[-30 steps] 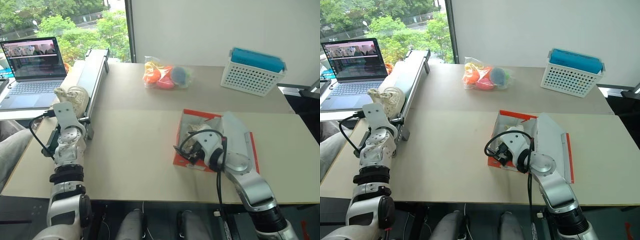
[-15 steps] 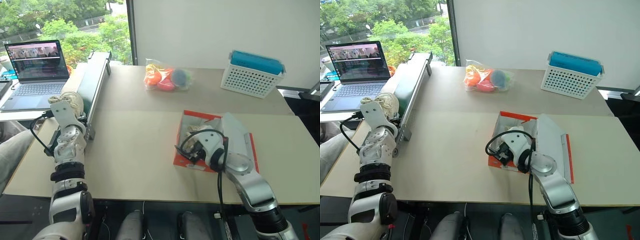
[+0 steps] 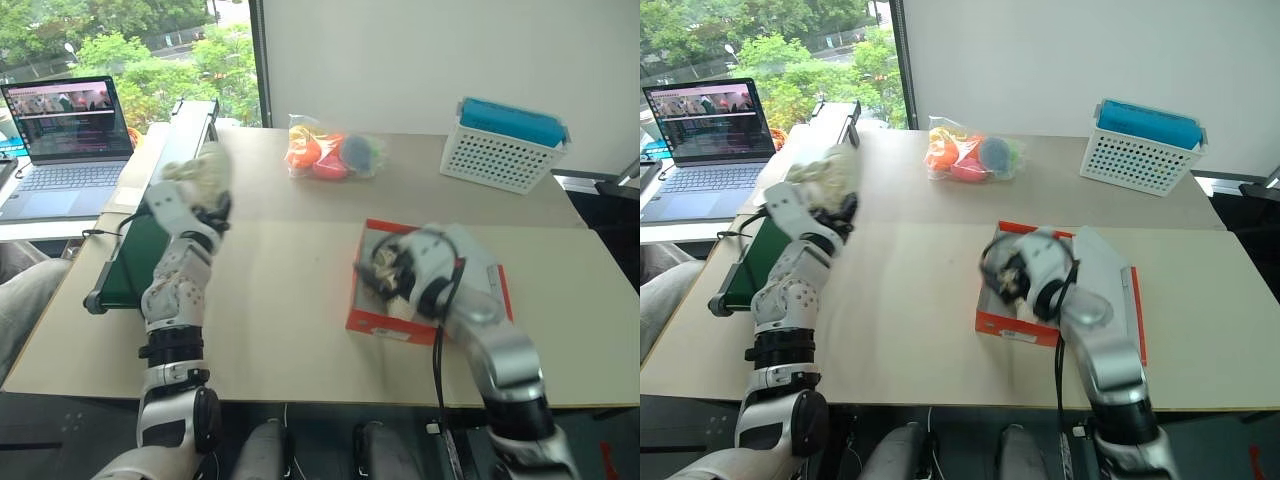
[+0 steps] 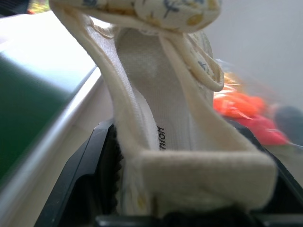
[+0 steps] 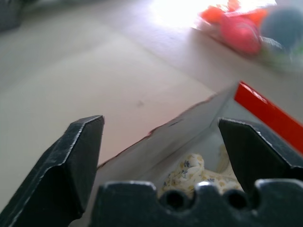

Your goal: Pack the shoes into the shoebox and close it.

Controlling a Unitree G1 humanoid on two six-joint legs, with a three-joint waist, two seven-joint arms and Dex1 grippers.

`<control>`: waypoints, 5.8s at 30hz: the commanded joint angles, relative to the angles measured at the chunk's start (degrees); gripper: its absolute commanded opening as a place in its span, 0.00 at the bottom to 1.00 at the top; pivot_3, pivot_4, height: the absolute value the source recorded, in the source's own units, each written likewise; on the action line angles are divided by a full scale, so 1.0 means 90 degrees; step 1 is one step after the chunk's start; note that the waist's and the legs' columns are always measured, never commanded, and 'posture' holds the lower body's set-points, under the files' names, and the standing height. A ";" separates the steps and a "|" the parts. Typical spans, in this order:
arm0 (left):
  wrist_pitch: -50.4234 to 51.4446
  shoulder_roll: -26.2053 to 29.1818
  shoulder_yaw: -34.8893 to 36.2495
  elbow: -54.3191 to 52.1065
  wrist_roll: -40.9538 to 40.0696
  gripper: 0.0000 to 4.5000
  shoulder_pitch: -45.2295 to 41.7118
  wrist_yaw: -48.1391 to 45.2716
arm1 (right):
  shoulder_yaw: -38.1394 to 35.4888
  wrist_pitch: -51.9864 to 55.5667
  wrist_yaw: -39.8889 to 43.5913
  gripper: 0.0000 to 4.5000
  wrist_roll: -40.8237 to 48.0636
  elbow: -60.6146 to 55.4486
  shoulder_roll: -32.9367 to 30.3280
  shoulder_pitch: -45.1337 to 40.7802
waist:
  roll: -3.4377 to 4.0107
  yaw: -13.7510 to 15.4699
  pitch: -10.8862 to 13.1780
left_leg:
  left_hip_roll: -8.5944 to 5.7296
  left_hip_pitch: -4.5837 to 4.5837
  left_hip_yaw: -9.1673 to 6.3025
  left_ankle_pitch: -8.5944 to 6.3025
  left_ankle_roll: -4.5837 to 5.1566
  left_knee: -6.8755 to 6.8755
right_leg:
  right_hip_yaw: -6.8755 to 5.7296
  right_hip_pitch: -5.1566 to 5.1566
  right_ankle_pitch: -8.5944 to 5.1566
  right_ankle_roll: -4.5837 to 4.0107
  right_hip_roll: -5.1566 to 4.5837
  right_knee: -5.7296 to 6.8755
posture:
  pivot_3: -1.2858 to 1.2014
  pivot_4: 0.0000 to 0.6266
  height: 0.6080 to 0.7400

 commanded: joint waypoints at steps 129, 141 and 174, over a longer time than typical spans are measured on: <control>0.0938 -0.0173 -0.2017 -0.1896 0.0196 0.99 0.1160 -0.1412 | 0.2441 0.3204 0.0410 0.04 0.1231 0.1091 -0.2186 -0.1944 | 0.0048 -0.0027 0.0010 | 0.0008 -0.0082 0.0010 -0.0016 0.0050 -0.0009 | 0.0017 -0.0092 0.0007 -0.0003 0.0006 -0.0010 | 0.52 0.24 0.73; 0.1033 -0.0120 -0.1977 -0.1941 0.0164 0.99 0.1109 -0.1411 | 0.2548 0.2047 0.0624 0.04 0.0052 0.1978 -0.2724 -0.1427 | 0.0047 -0.0014 0.0000 | 0.0005 -0.0030 0.0009 -0.0017 0.0051 -0.0009 | 0.0015 -0.0040 0.0006 -0.0002 0.0008 -0.0017 | 0.52 0.24 0.73; 0.1064 0.0337 -0.2332 -0.2267 0.0210 1.00 0.1141 -0.1945 | -0.0582 0.3976 0.0917 0.15 -0.0187 0.2039 -0.1097 -0.2000 | 0.0030 -0.0054 -0.0017 | 0.0012 0.0002 0.0005 -0.0027 0.0060 -0.0025 | 0.0007 0.0002 0.0017 -0.0004 0.0005 -0.0066 | 0.52 0.24 0.73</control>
